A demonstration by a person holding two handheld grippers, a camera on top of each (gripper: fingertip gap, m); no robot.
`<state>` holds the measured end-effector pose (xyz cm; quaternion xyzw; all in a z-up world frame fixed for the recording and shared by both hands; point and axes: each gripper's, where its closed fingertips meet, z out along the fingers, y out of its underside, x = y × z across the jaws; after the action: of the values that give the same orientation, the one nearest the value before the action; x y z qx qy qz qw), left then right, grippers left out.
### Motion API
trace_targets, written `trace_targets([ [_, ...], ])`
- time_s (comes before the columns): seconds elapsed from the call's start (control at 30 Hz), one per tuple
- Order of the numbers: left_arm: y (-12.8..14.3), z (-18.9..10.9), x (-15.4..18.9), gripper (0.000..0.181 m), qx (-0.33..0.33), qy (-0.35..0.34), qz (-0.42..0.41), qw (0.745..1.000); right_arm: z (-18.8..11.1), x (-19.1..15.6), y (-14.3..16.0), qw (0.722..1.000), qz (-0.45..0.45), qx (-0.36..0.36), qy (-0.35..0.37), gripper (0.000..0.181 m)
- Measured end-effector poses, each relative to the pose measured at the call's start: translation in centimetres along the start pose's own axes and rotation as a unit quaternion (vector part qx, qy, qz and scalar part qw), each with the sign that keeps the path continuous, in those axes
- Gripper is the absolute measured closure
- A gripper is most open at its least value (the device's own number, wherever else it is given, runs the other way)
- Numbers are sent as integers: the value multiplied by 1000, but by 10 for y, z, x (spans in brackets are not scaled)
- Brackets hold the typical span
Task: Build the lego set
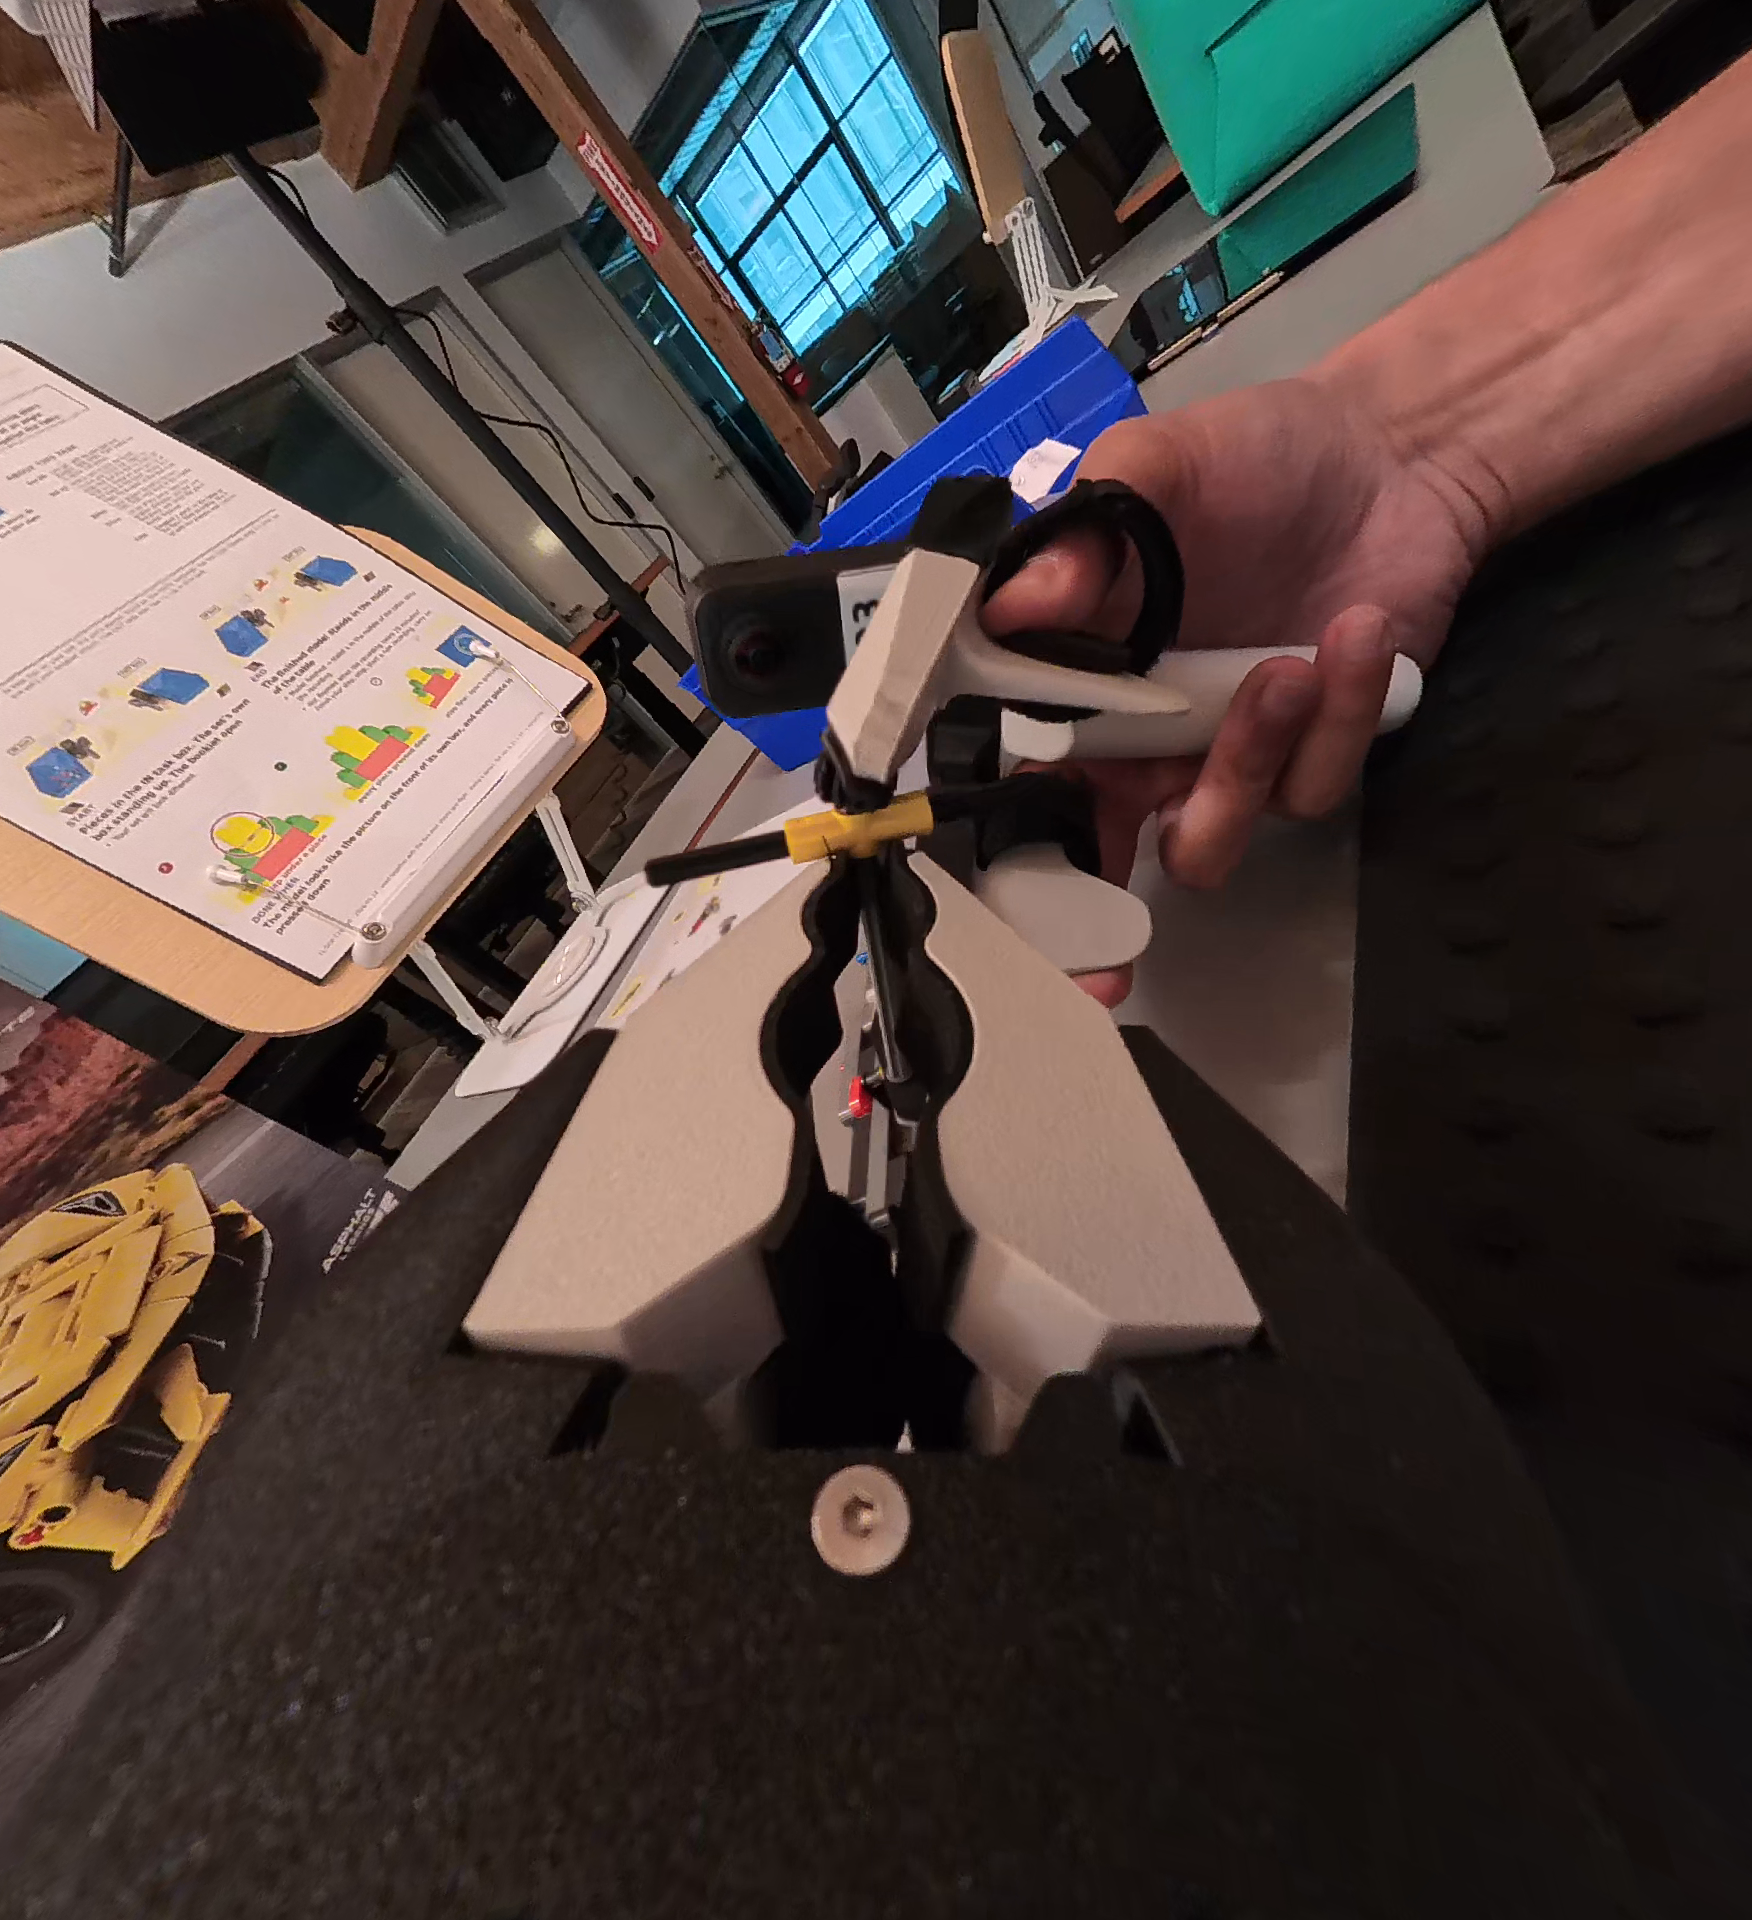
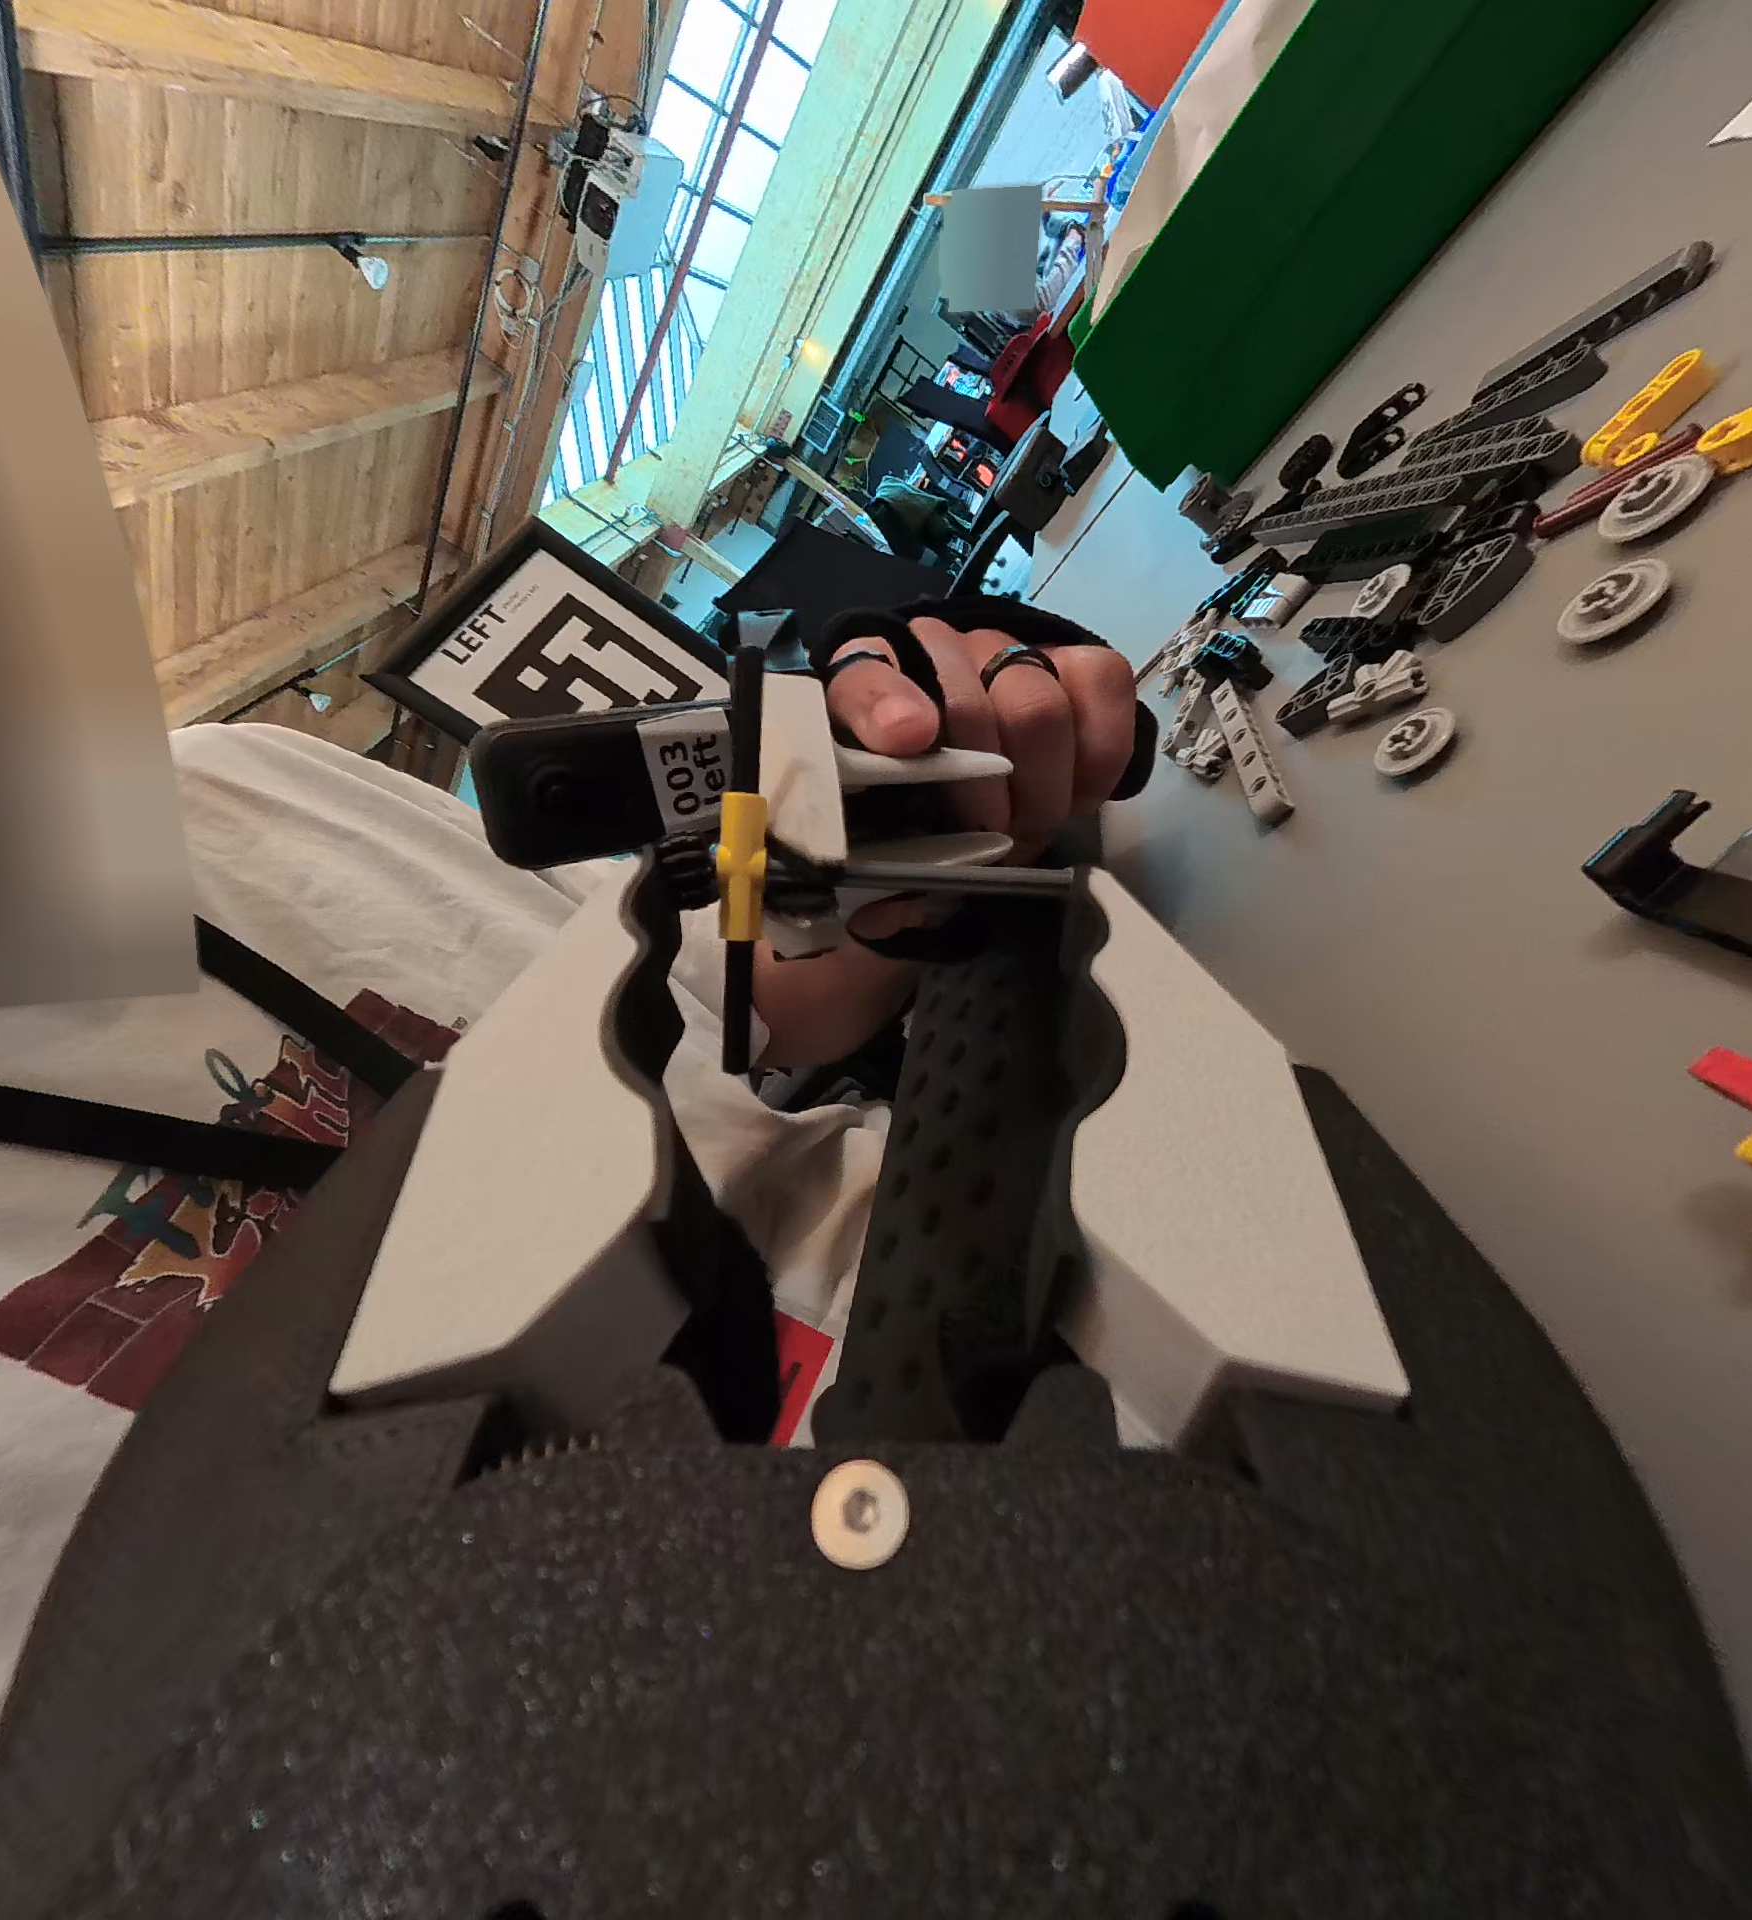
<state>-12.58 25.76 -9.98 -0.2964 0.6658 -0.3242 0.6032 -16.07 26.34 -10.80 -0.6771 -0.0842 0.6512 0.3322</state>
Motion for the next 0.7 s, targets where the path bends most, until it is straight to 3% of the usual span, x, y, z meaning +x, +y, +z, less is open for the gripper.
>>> trace_targets([
  [0.27, -1, 0, 3, 180, 11, 27, -39, 999, -1, -7, -1, 999, 12, 10, -48, 107],
  [0.7, 5, 0, -2, 179, -22, -11, 20, 999, 2, -10, -3, 996, 37, 15, -74, 107],
])
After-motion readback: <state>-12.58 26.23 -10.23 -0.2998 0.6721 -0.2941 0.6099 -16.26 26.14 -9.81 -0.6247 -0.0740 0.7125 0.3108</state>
